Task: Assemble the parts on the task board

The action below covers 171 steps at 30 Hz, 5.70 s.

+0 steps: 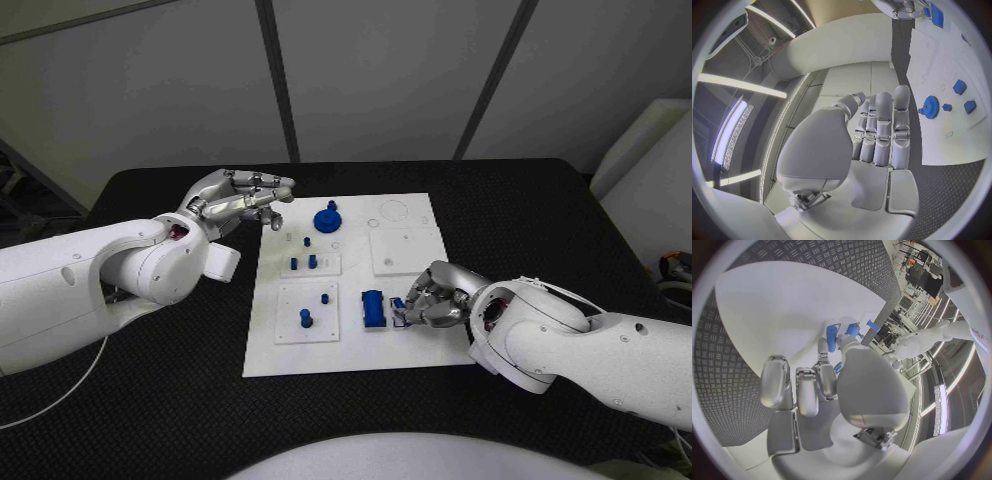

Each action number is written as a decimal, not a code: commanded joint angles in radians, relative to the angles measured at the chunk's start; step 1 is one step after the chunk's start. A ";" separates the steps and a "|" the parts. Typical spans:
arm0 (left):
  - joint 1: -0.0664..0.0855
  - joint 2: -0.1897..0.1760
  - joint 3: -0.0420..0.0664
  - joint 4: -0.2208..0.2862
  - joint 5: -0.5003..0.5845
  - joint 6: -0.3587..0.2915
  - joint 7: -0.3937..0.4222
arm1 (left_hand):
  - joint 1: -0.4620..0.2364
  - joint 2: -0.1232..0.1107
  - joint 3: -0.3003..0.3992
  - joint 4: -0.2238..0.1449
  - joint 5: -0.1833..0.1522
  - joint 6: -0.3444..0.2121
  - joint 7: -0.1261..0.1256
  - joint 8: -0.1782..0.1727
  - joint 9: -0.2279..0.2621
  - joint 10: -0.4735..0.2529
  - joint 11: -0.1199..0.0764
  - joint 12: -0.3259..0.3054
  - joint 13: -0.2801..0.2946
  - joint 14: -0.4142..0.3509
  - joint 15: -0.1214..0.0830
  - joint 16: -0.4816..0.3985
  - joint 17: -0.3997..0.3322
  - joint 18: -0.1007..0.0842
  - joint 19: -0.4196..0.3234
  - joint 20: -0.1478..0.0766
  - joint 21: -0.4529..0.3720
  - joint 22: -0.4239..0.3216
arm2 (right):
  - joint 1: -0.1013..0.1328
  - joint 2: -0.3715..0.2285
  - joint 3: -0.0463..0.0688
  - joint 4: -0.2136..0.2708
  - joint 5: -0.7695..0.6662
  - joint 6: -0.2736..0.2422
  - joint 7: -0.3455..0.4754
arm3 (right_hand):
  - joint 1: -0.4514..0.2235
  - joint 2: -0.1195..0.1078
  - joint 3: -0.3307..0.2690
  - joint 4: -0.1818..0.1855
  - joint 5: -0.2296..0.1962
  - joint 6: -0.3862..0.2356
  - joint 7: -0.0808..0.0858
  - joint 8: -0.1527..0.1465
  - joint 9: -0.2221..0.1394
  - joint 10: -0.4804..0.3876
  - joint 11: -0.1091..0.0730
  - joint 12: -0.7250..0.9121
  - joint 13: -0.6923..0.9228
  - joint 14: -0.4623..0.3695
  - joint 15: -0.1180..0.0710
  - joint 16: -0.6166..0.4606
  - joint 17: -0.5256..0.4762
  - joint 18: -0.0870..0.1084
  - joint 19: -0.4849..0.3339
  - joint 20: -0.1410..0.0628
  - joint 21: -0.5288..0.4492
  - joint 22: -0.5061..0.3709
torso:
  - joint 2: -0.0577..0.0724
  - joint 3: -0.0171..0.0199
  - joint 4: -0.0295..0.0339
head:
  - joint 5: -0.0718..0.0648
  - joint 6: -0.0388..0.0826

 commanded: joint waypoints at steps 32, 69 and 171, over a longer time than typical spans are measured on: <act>0.001 0.002 0.001 -0.002 0.003 0.016 -0.005 | 0.004 0.007 -0.004 -0.004 -0.002 -0.008 -0.001 0.002 -0.001 -0.008 0.000 0.005 0.002 -0.005 0.001 -0.003 -0.001 0.013 0.000 0.005 -0.004 -0.001 | 0.000 -0.018 -0.001 0.011 0.008 0.024 0.045 | -0.063 0.020 -0.160 -0.045 -0.261 0.022 -0.019 0.008 0.017 0.007 0.001 0.000 0.069 0.106 -0.009 0.005 0.263 -0.012 0.000 -0.005 -0.005 0.007 | -0.001 0.0004 -0.0011 | 0.002 -0.005; 0.000 0.007 0.000 -0.016 0.003 0.019 -0.007 | 0.003 0.009 -0.004 -0.004 -0.002 -0.009 0.000 0.002 -0.001 -0.009 0.000 0.006 0.002 -0.005 0.001 -0.003 -0.002 0.013 0.000 0.005 -0.005 -0.002 | -0.001 -0.069 -0.002 0.034 0.015 0.079 0.133 | -0.051 0.034 -0.244 -0.015 -0.321 0.023 -0.017 0.012 0.022 0.011 0.003 0.008 0.079 0.106 -0.006 0.005 0.263 -0.012 0.000 -0.001 -0.007 0.008 | -0.002 0.0003 -0.0008 | 0.002 -0.005; -0.019 0.155 0.000 -0.242 0.211 -0.138 0.171 | -0.027 -0.002 -0.052 0.071 -0.021 -0.057 -0.003 -0.034 -0.002 -0.067 0.056 -0.069 -0.022 -0.277 0.118 -0.632 -0.309 0.012 -0.528 0.148 -0.257 -0.406 | 0.050 0.189 0.054 -0.503 0.912 -0.098 0.982 | 0.325 0.116 -0.179 -0.008 -0.337 -0.138 0.138 -0.226 -0.189 -0.387 0.163 -1.129 -0.979 -0.483 0.186 -1.214 -0.904 0.085 -0.654 0.172 -0.967 -0.794 | -0.082 -0.0146 -0.0021 | -0.007 0.118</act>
